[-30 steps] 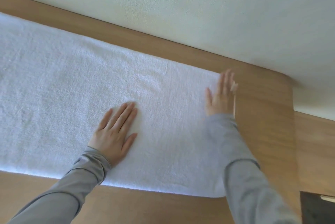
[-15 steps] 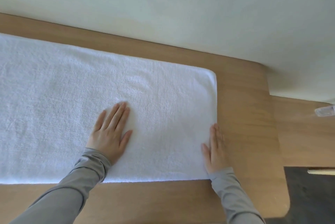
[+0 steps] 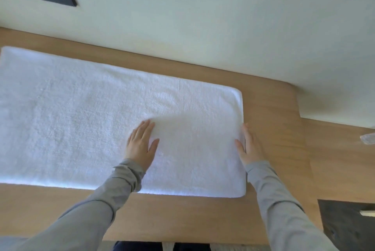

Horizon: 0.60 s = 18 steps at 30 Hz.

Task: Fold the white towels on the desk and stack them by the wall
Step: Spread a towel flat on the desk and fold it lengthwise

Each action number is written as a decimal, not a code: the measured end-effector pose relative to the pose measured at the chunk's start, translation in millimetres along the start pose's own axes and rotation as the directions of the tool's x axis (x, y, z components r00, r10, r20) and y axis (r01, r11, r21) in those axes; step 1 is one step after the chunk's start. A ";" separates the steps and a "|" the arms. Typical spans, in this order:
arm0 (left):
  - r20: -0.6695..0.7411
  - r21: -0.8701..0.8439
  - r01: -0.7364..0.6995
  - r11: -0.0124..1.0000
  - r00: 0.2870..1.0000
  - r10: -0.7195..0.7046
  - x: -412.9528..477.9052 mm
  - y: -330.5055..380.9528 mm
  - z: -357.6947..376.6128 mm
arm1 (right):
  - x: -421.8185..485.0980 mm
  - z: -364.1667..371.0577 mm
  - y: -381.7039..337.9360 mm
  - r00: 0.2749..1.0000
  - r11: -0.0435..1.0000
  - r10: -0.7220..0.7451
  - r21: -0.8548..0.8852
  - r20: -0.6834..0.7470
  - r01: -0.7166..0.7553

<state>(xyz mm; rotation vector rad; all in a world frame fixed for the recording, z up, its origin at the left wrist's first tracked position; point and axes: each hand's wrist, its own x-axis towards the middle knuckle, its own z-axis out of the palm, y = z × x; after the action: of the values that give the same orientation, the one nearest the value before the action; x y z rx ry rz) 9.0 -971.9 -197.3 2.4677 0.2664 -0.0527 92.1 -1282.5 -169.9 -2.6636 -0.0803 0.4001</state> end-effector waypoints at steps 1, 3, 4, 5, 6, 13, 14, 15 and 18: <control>-0.065 -0.071 0.066 0.995 0.995 -0.071 -5.7 9.9 2.2 | 11.1 -7.3 -1.5 1.000 1.000 -0.008 0.005 -0.008 0.008; -0.195 -0.175 0.198 0.965 0.953 -0.231 -20.2 29.8 9.5 | 36.2 -20.8 -2.9 1.000 1.000 -0.015 0.005 -0.019 0.015; -0.252 -0.227 0.268 0.936 0.912 -0.323 -29.2 39.9 13.9 | 50.1 -26.5 -2.6 1.000 1.000 -0.010 0.018 -0.016 0.010; -0.291 -0.295 0.344 0.891 0.856 -0.427 -38.8 50.2 18.4 | 64.8 -31.6 -1.6 1.000 0.999 0.003 0.040 -0.002 -0.003; -0.313 -0.378 0.412 0.829 0.786 -0.533 -48.2 60.7 23.8 | 79.5 -36.0 0.7 0.999 0.997 0.021 0.069 0.025 -0.023; -0.058 -0.807 0.568 0.163 0.199 -0.978 -91.7 116.9 62.7 | 162.0 -48.6 19.0 0.984 0.977 -0.008 0.210 0.178 -0.030; 0.056 -0.851 0.524 0.040 0.166 -0.985 -91.2 122.6 69.4 | 170.0 -48.8 18.9 0.979 0.975 -0.013 0.219 0.202 -0.032; 0.157 -0.882 0.466 -0.074 0.142 -0.977 -90.0 129.0 75.4 | 176.9 -48.9 18.2 0.974 0.973 -0.020 0.230 0.224 -0.033; 0.309 -0.906 0.341 -0.250 0.130 -0.942 -83.6 152.5 90.9 | 192.9 -49.8 16.1 0.968 0.963 -0.046 0.270 0.245 -0.023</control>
<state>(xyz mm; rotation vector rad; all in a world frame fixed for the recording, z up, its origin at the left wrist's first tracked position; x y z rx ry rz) -39.1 -1159.9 -168.2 0.6538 1.6446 0.2773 291.1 -1294.7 -185.5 -2.3311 -0.1095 0.6897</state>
